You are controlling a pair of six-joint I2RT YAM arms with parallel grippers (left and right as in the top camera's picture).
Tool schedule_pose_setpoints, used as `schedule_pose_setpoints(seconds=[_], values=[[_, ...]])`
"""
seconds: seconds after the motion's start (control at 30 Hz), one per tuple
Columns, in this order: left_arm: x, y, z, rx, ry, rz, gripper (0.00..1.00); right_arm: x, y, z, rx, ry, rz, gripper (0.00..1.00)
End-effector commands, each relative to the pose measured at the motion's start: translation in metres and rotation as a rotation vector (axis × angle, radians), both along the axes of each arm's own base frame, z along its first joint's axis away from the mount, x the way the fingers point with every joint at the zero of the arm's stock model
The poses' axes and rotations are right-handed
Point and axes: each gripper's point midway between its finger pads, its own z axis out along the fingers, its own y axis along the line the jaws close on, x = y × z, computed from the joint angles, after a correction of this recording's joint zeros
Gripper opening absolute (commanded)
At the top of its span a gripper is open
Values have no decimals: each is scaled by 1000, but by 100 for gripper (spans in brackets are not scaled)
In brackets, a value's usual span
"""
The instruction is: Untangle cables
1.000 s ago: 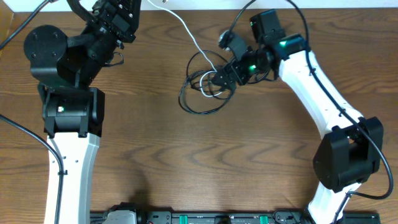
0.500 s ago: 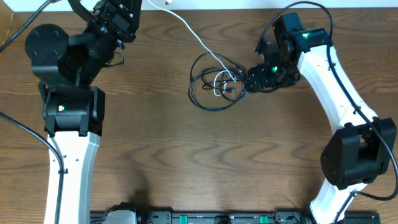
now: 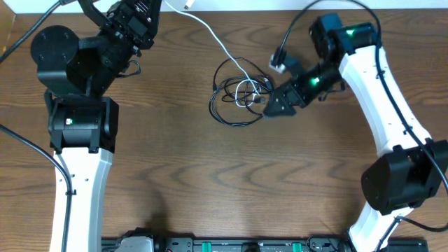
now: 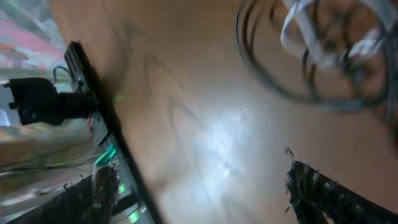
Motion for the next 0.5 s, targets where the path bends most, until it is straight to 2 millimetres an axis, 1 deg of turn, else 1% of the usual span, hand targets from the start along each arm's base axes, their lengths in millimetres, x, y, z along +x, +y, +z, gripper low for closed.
schedule_pose_setpoints(seconds=[0.0, 0.03, 0.07, 0.13, 0.2, 0.27, 0.3, 0.4, 0.43, 0.47], values=[[-3, -2, 9, 18, -30, -10, 7, 19, 14, 22, 83, -177, 45, 83], [-3, -2, 9, 18, -29, -10, 7, 37, 24, 20, 94, -279, 61, 83], [-3, -2, 9, 18, -29, -10, 7, 44, 29, 18, 87, -327, 69, 84], [-3, -2, 9, 18, -30, -10, 8, 64, 43, 6, 34, -456, 86, 83], [-3, -2, 9, 18, -30, -10, 7, 70, 54, -2, 4, -519, 100, 80], [-3, -2, 9, 18, -30, -10, 7, 75, 63, -10, -10, -564, 111, 73], [-3, -2, 9, 18, -30, -10, 8, 79, 65, -14, -23, -588, 108, 68], [-3, -2, 9, 18, -30, -10, 7, 93, 62, -23, -49, -603, 30, 60], [-3, -2, 9, 18, -30, -10, 7, 98, 59, -28, -58, -608, -3, 55], [-3, -2, 9, 18, -30, -10, 8, 100, 58, -29, -62, -607, -14, 53]])
